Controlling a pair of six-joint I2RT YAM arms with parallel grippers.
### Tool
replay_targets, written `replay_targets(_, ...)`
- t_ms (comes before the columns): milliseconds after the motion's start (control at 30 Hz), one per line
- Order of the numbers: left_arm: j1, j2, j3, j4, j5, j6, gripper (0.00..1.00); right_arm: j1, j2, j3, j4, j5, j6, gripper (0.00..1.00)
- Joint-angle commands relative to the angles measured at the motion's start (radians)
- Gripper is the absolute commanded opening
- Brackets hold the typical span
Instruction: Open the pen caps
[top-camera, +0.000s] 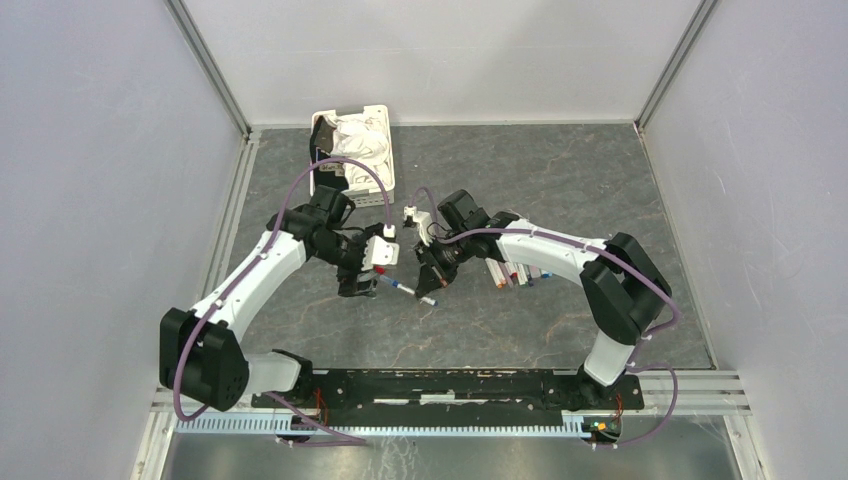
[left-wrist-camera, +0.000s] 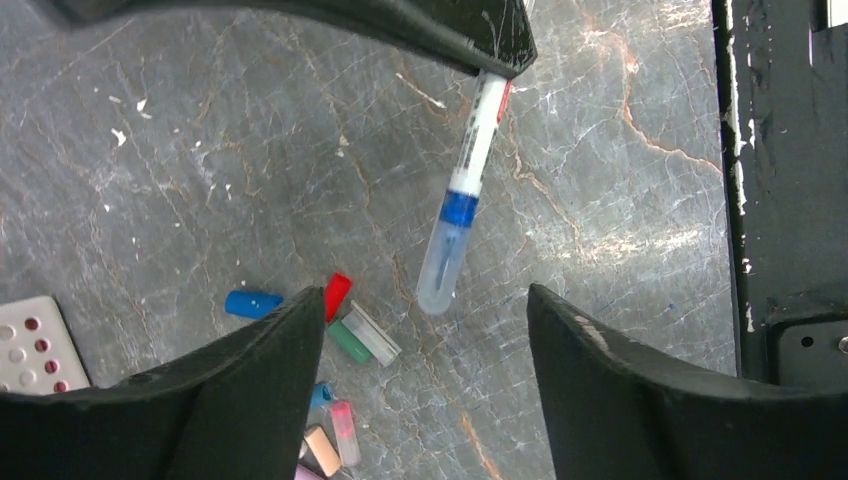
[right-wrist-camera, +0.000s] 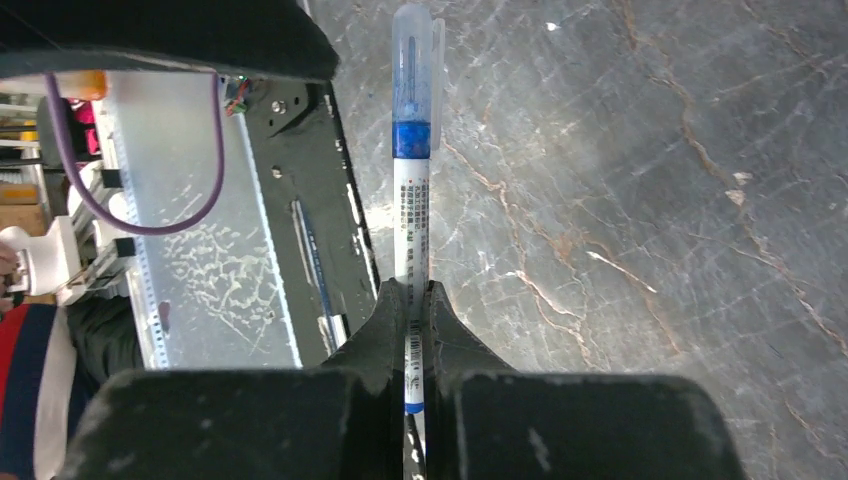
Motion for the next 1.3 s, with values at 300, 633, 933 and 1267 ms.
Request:
replay_targets(300, -0.099, 0.020, 0.006, 0.026, -0.055, 0.039, 0.52, -0.019, 0.042, 0.099, 0.039, -0.142, 0.065, 0.00)
replay_targets(633, -0.121, 0.005, 0.014, 0.030, -0.082, 0.032, 0.19, -0.025, 0.051, 0.059, 0.117, -0.160, 0.130, 0.14)
replay_targets(933, -0.154, -0.003, 0.030, 0.044, -0.070, -0.014, 0.02, -0.010, 0.101, 0.016, 0.309, -0.208, 0.287, 0.41)
replay_targets(1267, -0.154, -0.014, 0.032, 0.049, -0.075, -0.027, 0.66, -0.006, 0.087, -0.012, 0.345, -0.238, 0.292, 0.00)
